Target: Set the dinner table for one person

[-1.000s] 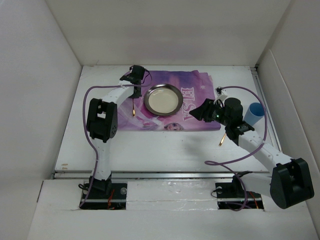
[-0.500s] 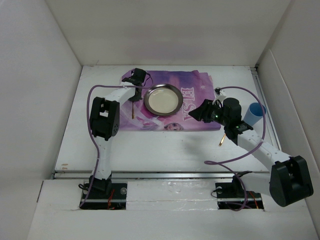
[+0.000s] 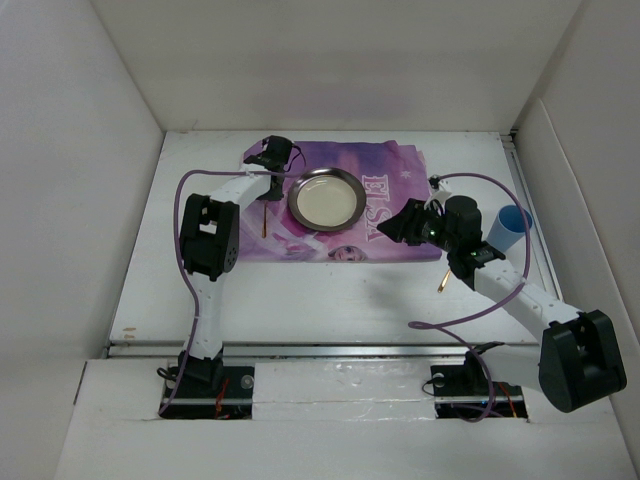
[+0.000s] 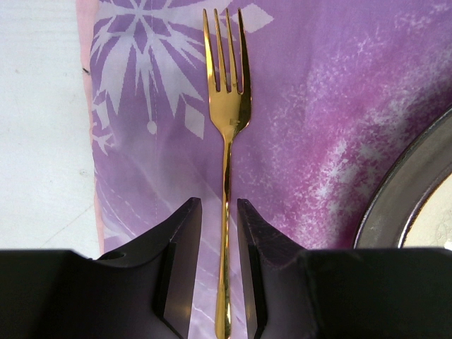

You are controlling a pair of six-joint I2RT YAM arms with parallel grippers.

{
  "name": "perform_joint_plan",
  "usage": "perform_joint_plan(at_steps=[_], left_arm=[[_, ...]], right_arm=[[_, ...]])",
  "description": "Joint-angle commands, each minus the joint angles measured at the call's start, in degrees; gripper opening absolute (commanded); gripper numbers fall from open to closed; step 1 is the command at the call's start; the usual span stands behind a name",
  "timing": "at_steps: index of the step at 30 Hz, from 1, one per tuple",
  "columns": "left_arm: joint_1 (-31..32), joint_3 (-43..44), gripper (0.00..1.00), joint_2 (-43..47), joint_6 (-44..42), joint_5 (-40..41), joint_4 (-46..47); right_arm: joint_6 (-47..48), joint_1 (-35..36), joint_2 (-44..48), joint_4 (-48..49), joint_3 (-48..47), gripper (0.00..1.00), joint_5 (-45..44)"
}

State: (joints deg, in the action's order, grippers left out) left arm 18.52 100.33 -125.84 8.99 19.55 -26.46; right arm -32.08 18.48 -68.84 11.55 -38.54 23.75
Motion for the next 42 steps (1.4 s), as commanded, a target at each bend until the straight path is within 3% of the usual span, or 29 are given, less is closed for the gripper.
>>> perform_joint_plan(at_steps=[1, 2, 4, 5, 7, 9, 11, 12, 15, 16, 17, 24, 31, 32, 35, 38, 42], left_arm=[[-0.24, 0.21, 0.25, 2.79, 0.32, 0.75, 0.27], [-0.24, 0.21, 0.25, 3.4, 0.58, 0.66, 0.27], [-0.24, -0.14, 0.25, 6.9, 1.46, -0.03, 0.7], [-0.24, -0.23, 0.25, 8.49, 1.73, -0.47, 0.88], [-0.24, -0.66, 0.25, 14.62, 3.21, -2.14, 1.14], [-0.24, -2.59, 0.24, 19.91, 4.1, -4.77, 2.8], [0.28, -8.03, 0.16, 29.3, 5.33, -11.0, 6.57], [0.28, -9.96, 0.0, 32.38, 5.77, -13.11, 7.73], [0.28, -20.94, 0.0, 49.13, 7.35, -24.01, 13.61], [0.28, -29.23, 0.0, 55.38, 8.48, -28.64, 15.54], [0.28, -29.32, 0.0, 55.44, 9.11, -28.69, 15.82], [0.28, -47.06, 0.0, 78.7, 9.03, -34.84, 14.42], [0.28, -57.34, 0.0, 88.48, 7.27, -45.03, 16.17], [2.55, -57.09, 0.0, 89.62, 7.0, -44.69, 15.91], [5.47, -55.51, 0.01, 93.66, 5.43, -38.55, 14.51], [7.4, -55.33, 0.04, 95.78, 4.98, -35.02, 13.01], [8.63, -55.69, 0.11, 97.28, 4.81, -35.9, 13.27]], right_arm=[[1.4, 0.5, 0.37, 1.9, -0.92, 0.53, -1.25], [1.58, 0.5, 0.37, 1.98, -1.01, 0.52, -0.64], [1.93, 0.5, 0.55, 2.25, -0.74, 0.4, -1.68], [2.02, 0.5, 0.72, 2.33, -0.57, 0.21, -2.38], [2.72, 0.5, 1.34, 1.38, -0.65, 0.0, -3.79], [3.16, 0.5, 2.21, 0.93, -0.65, 0.0, -4.76], [3.95, 0.5, 3.35, -0.12, -0.22, 0.0, -8.6], [3.95, 0.5, 3.88, -0.56, -0.13, 0.0, -10.46], [4.21, 0.5, 5.82, -2.93, 0.14, 0.0, -17.22], [3.26, 0.5, 6.34, -4.07, 0.48, 0.0, -20.9], [3.25, 0.5, 6.7, -4.95, 0.66, 0.0, -22.41], [-0.27, -5.47, 7.93, -16.81, 2.59, 0.0, -28.76], [-1.86, -11.09, 10.04, -28.33, 2.95, 0.01, -33.76], [-1.5, -12.66, 9.87, -29.99, 2.43, 0.15, -36.38], [0.69, -15.31, 5.84, -30.54, 0.41, 0.37, -37.47], [2.8, -18.65, -2.77, -30.45, -3.27, 0.42, -33.61], [4.21, -19.97, -11.83, -31.24, -7.86, 0.4, -32.8]])
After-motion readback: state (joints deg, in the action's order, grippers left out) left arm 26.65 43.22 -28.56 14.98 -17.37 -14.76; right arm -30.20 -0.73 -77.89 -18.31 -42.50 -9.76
